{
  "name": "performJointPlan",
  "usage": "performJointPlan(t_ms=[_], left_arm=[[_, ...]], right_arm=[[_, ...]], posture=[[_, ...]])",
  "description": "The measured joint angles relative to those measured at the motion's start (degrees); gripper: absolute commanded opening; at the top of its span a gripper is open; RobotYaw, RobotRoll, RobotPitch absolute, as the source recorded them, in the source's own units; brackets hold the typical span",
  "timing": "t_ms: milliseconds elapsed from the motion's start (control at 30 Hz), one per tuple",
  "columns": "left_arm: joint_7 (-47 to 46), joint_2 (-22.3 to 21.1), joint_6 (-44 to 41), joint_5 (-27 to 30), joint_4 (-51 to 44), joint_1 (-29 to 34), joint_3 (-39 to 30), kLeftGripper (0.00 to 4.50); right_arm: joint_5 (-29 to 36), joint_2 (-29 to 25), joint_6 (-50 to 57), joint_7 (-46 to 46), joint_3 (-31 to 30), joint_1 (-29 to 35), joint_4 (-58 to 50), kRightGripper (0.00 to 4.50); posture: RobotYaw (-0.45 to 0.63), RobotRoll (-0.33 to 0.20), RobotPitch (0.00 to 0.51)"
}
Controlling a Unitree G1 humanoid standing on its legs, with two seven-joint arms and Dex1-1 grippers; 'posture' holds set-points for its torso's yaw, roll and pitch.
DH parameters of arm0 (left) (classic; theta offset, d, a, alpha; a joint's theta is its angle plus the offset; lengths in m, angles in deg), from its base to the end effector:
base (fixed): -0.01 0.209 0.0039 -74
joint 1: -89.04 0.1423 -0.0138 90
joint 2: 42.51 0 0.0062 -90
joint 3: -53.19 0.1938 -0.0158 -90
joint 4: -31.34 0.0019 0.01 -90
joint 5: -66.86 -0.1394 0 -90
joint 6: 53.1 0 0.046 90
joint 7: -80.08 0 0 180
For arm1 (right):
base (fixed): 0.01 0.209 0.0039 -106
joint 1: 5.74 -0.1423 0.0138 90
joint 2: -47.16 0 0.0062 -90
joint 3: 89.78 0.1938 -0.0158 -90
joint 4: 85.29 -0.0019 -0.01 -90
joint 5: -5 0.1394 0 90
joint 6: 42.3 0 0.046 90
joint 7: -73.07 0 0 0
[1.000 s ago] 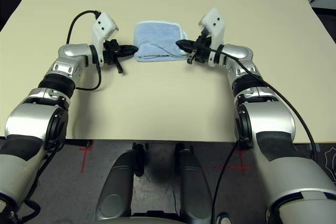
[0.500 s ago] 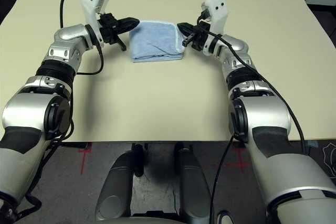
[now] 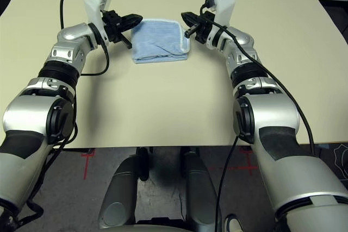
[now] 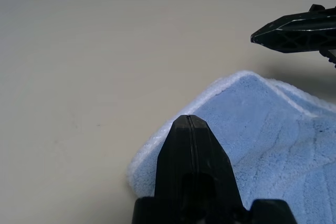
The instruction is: Fold the towel and set it aside.
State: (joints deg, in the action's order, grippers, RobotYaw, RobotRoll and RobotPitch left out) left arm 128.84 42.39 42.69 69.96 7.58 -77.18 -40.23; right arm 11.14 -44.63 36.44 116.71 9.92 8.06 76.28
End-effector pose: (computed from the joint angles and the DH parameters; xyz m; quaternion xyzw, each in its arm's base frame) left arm 0.3900 0.1827 0.2542 0.1508 -0.0913 -0.3776 0.9090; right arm 0.3921 -0.1743 0.2365 -0.0652 -0.1310 0.3410 0.9286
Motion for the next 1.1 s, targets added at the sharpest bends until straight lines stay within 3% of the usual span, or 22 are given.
performJointPlan(t_ms=[500, 900, 1100], left_arm=[[-3.17, -0.15, 0.84, -1.34, 2.51, 0.07, 0.22, 0.02], [-5.68, -0.60, 1.93, -2.82, 3.19, 1.63, 0.56, 0.02], [-5.40, -1.12, 1.81, -2.73, 3.21, 1.46, 0.21, 0.02]], right_arm=[[-2.93, 2.59, -0.40, -7.68, -1.33, -0.07, 0.30, 0.00], [-6.34, 3.02, 0.91, -10.87, -2.89, 0.47, 1.01, 0.00], [-5.87, 2.93, 0.84, -9.69, -1.88, 0.52, 1.02, 0.00]], posture=[[0.01, 0.000, 0.483], [0.01, 0.000, 0.462], [0.01, 0.000, 0.422]])
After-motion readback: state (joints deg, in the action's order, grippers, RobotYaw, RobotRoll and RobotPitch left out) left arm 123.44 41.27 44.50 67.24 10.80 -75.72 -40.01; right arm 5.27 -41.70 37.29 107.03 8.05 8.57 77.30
